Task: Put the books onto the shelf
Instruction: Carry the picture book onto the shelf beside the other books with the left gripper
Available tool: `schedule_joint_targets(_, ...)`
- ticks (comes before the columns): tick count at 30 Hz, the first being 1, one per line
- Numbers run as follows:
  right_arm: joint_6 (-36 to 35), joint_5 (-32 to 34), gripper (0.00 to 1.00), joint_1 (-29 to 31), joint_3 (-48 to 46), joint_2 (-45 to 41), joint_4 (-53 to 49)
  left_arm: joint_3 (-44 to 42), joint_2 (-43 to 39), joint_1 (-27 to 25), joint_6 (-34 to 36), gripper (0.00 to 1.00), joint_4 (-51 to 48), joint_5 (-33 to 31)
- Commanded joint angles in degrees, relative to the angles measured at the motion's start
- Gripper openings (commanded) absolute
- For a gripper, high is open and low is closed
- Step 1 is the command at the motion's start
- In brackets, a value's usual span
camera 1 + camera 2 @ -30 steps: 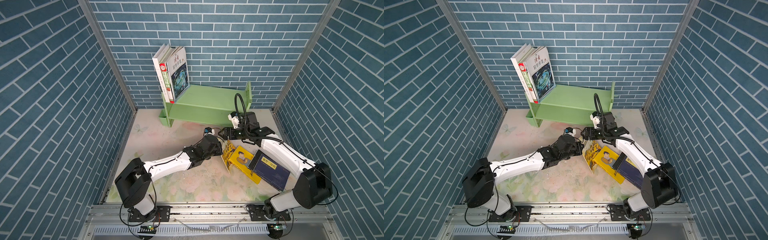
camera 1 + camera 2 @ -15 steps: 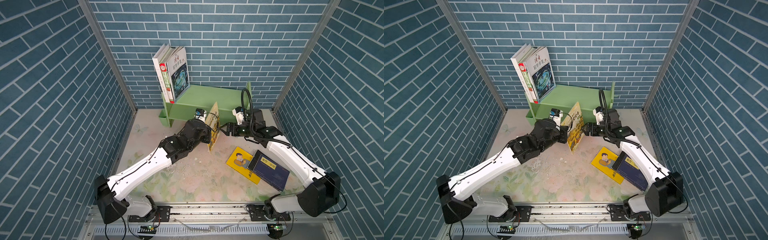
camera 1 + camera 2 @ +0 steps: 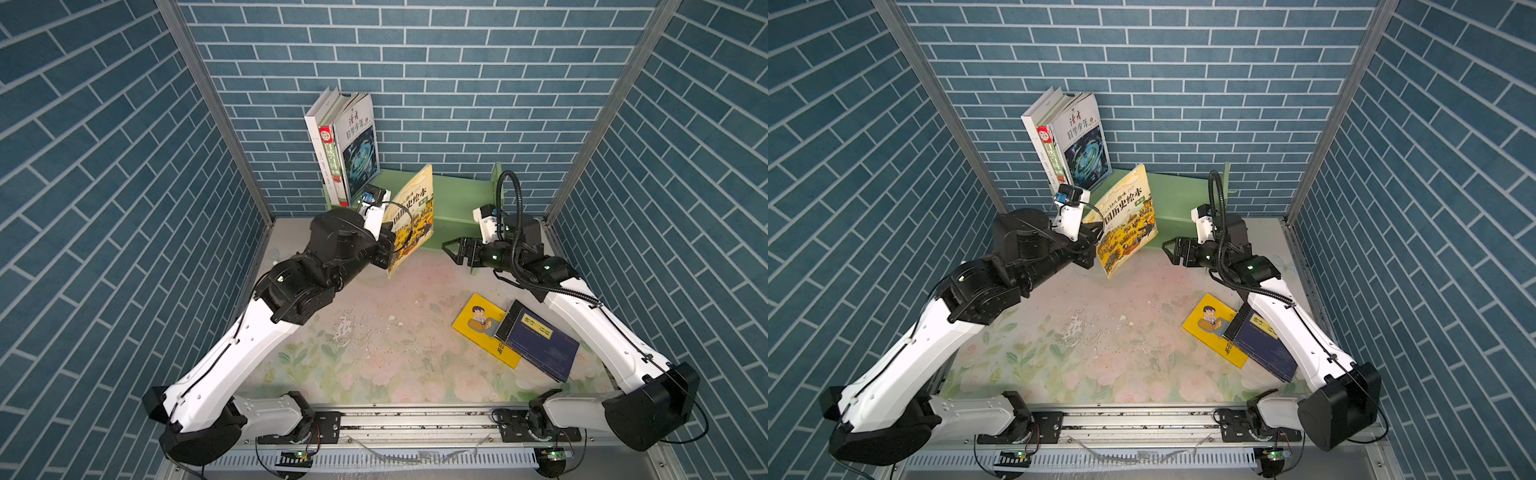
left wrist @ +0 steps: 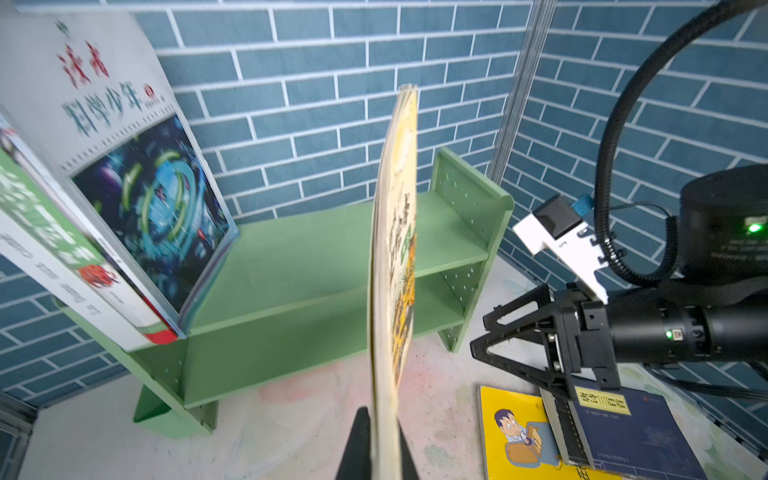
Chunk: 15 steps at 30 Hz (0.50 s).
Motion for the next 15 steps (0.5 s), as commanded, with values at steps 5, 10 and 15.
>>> schedule_joint_targets(5,0.78,0.57,0.90,4.28,5.30,1.38,2.82,5.12,2.24,0.62,7.23,0.00,2.44,-3.98)
schedule_joint_targets(10,0.72,1.11,0.91,7.10,10.29,5.18,7.55,9.05,4.99,2.38,8.03,0.00,2.34,-1.87)
schedule_joint_targets(15,2.24,2.05,0.91,7.97,15.39,10.44,10.96,15.90,9.42,6.48,7.95,0.00,0.40,2.62)
